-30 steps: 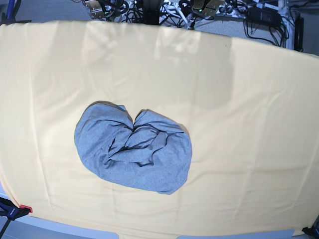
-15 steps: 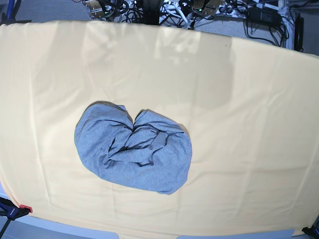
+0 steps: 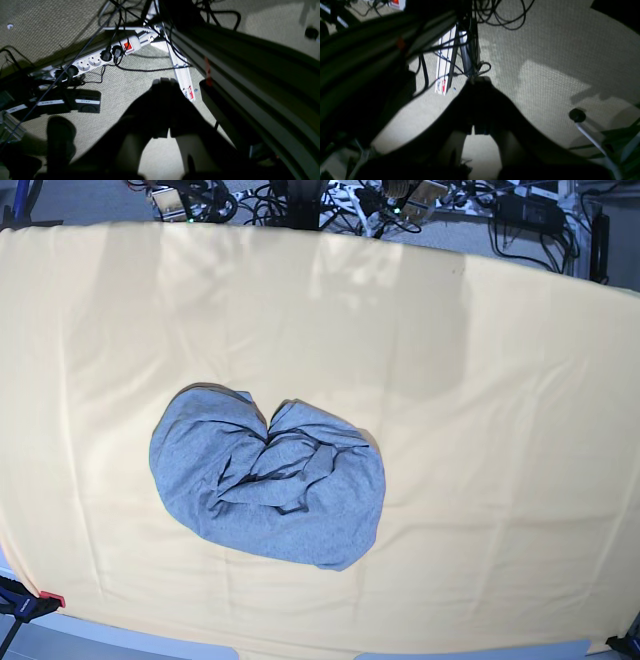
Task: Layout the t-shirt on the table in an organized manner, then fold the t-shirt properly
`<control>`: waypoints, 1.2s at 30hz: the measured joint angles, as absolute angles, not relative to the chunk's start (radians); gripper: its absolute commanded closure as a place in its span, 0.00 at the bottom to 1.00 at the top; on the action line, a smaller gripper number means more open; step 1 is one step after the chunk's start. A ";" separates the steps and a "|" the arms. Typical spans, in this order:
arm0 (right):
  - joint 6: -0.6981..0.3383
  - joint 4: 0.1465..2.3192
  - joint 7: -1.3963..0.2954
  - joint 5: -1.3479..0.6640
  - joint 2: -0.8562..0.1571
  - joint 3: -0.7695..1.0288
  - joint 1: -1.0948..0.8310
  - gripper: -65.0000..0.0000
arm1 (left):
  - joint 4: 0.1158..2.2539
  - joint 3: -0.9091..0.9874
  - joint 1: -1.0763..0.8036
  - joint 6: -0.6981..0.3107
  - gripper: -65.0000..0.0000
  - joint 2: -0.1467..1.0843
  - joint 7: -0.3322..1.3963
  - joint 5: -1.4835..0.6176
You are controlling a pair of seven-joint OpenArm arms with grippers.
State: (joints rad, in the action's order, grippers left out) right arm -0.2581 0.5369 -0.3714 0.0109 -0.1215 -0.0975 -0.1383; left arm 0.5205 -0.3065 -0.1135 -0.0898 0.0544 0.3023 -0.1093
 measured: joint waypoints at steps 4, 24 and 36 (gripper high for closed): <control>-0.341 0.543 -0.389 0.007 -0.139 -0.098 -0.171 1.00 | 0.561 -0.307 -0.151 -0.121 1.00 0.064 0.341 -0.105; -0.445 1.378 -0.624 -0.208 -0.369 -0.101 -0.740 1.00 | 1.337 -0.307 -0.598 -0.244 1.00 0.422 0.603 -0.244; -0.265 1.949 -0.723 -0.199 -0.476 -0.029 -1.143 1.00 | 1.911 -0.083 -0.960 -0.256 1.00 0.614 0.628 -0.274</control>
